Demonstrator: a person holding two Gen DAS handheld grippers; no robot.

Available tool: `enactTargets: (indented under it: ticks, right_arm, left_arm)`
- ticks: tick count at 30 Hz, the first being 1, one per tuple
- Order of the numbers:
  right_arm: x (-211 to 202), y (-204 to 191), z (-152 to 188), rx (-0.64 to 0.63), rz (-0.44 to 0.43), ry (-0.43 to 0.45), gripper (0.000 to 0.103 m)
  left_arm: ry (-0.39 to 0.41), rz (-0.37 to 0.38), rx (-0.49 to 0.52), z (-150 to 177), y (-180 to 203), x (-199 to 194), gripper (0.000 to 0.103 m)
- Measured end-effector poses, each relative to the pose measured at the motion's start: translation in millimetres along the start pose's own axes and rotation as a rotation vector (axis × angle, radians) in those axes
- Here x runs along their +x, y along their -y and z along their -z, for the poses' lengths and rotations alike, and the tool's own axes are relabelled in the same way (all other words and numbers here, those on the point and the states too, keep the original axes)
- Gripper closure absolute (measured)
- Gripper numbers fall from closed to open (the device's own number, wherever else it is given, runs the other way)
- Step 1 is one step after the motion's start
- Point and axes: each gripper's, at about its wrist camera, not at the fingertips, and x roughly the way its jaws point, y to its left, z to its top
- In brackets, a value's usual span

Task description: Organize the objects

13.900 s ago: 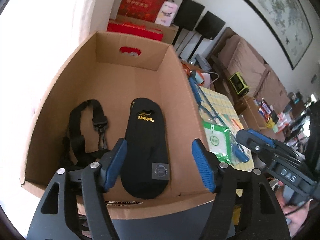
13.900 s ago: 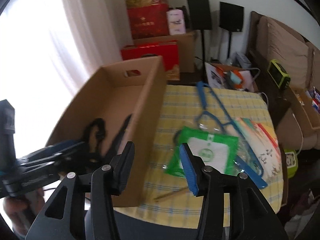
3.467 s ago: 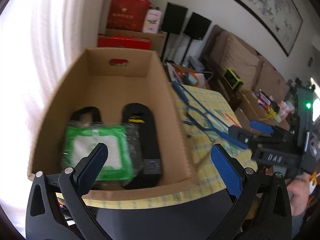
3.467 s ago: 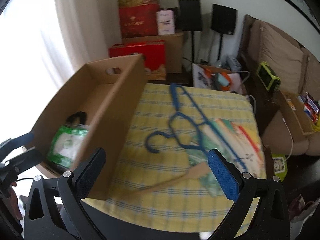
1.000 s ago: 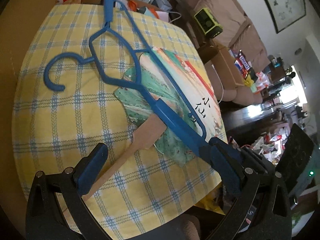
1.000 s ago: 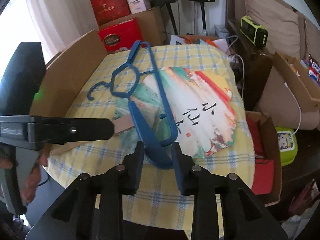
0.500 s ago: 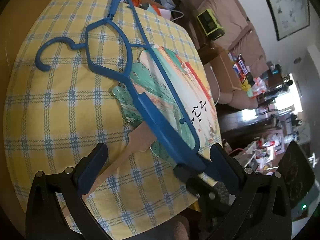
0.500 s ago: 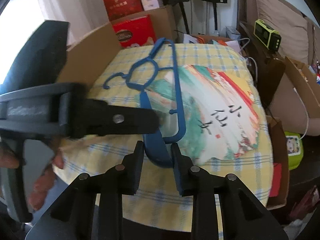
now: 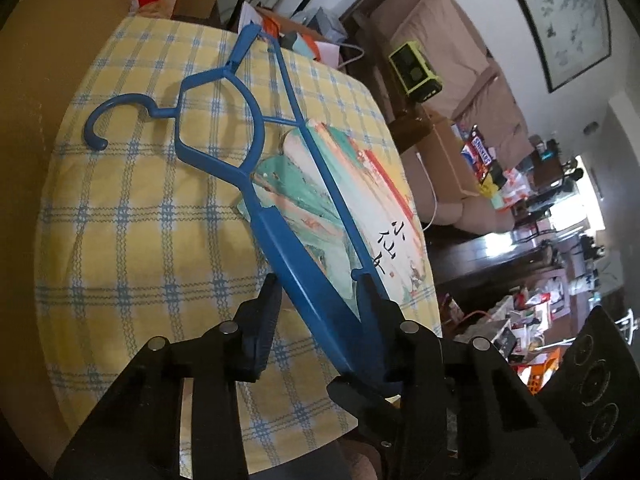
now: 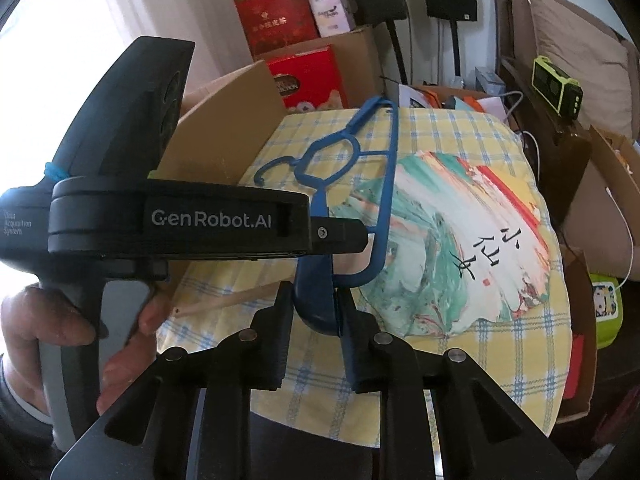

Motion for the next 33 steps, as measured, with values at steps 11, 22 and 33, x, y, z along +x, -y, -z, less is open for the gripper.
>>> enactTargets:
  ticks: [11, 22, 33]
  right_arm:
    - [-27, -29, -15, -0.078, 0.008, 0.065, 0.085]
    - [-38, -54, -12, -0.126, 0.030, 0.071, 0.088]
    - [-34, -55, -2, -0.103, -0.015, 0.043, 0.095]
  left_arm:
    - [0.114, 0.012, 0.068, 3, 23, -44, 0.071]
    - [0.135, 0.030, 0.088, 5, 26, -67, 0.075]
    - [0.050, 0.101, 0.013, 2, 11, -40, 0.067]
